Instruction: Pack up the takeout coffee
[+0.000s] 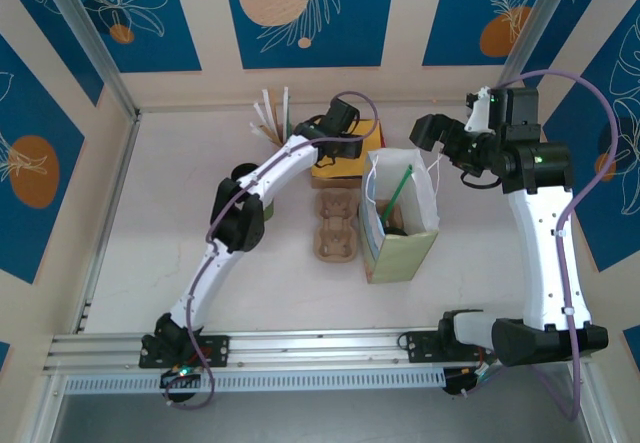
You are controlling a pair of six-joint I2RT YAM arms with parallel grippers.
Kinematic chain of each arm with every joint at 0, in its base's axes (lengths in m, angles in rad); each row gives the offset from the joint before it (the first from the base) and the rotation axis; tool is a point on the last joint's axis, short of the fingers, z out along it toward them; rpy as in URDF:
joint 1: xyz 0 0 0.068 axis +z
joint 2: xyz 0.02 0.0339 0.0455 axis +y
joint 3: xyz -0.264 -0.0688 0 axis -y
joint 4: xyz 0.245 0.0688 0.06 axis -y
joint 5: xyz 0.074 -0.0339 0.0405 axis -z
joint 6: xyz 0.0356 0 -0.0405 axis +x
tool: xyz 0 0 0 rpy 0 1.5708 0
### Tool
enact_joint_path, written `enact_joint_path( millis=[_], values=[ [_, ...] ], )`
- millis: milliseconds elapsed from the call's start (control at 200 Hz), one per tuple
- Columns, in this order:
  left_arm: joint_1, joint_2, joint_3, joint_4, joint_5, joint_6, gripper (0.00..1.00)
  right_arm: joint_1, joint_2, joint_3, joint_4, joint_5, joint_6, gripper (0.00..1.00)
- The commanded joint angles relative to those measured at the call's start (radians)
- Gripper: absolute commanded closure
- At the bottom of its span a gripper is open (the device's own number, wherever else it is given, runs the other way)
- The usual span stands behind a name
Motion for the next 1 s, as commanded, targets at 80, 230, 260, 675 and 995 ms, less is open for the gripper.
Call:
enact_joint_path(
  millis=[80,230,260,675,995],
  values=[
    [0.003,0.034,0.031,0.064,-0.047,0.05,0.31,-0.005,0.0,-0.008,-0.001,-0.024,-0.01,0.01],
    [0.01,0.055,0.032,0.077,-0.038,0.056,0.3,-0.005,0.005,-0.013,0.003,-0.027,-0.004,0.01],
    [0.012,0.059,0.032,0.077,-0.039,0.057,0.29,-0.005,0.007,-0.014,0.003,-0.028,-0.004,0.01],
    [0.031,0.103,0.028,0.062,-0.061,0.086,0.27,-0.005,0.016,-0.024,0.004,-0.029,0.007,0.01],
    [0.035,0.12,0.028,0.036,-0.031,0.082,0.39,-0.007,0.017,-0.03,0.003,-0.027,0.004,0.01]
  ],
)
